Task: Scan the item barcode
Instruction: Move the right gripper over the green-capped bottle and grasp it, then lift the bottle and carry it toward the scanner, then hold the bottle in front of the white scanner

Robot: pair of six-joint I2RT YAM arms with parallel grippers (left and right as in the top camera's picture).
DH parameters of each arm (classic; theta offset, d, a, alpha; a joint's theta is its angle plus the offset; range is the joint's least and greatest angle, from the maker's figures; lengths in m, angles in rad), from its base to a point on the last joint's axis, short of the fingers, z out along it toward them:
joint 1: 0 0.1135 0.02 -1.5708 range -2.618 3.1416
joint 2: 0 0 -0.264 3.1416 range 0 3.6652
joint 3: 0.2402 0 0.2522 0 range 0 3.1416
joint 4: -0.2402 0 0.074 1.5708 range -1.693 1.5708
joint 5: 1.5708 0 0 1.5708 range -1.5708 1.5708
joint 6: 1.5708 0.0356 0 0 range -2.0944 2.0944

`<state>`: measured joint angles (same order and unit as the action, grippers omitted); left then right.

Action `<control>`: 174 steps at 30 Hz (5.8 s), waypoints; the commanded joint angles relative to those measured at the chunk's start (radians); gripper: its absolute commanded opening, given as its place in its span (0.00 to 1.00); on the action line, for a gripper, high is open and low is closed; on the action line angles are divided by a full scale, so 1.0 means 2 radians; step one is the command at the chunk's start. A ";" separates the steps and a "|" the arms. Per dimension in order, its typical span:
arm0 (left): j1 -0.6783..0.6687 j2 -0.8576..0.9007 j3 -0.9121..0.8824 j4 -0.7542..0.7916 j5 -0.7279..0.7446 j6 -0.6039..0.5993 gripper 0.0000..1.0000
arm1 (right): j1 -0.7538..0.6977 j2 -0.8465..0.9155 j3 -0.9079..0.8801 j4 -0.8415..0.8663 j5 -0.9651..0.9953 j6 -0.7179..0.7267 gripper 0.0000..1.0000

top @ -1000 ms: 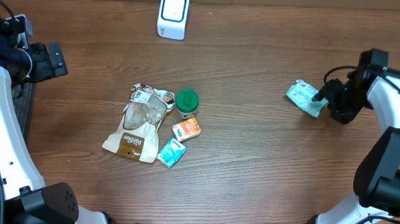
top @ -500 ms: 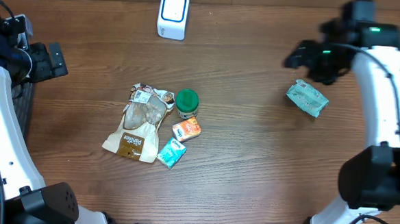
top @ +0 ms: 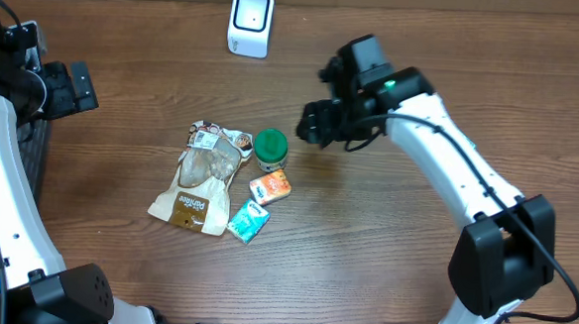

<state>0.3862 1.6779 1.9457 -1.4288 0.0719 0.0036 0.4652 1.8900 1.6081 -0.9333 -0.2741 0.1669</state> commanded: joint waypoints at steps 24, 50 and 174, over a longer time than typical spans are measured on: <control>-0.002 -0.001 0.006 0.000 0.003 0.008 0.99 | 0.110 0.121 0.083 0.016 0.098 -0.193 0.87; -0.002 -0.001 0.006 0.000 0.003 0.008 1.00 | 0.109 0.134 0.072 0.030 0.111 -0.188 0.66; -0.002 -0.001 0.006 0.000 0.003 0.008 1.00 | 0.012 0.336 0.255 0.614 0.088 -0.744 0.35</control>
<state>0.3862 1.6779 1.9457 -1.4284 0.0719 0.0036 0.4923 2.5782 2.1147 0.2836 -0.0971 -1.2613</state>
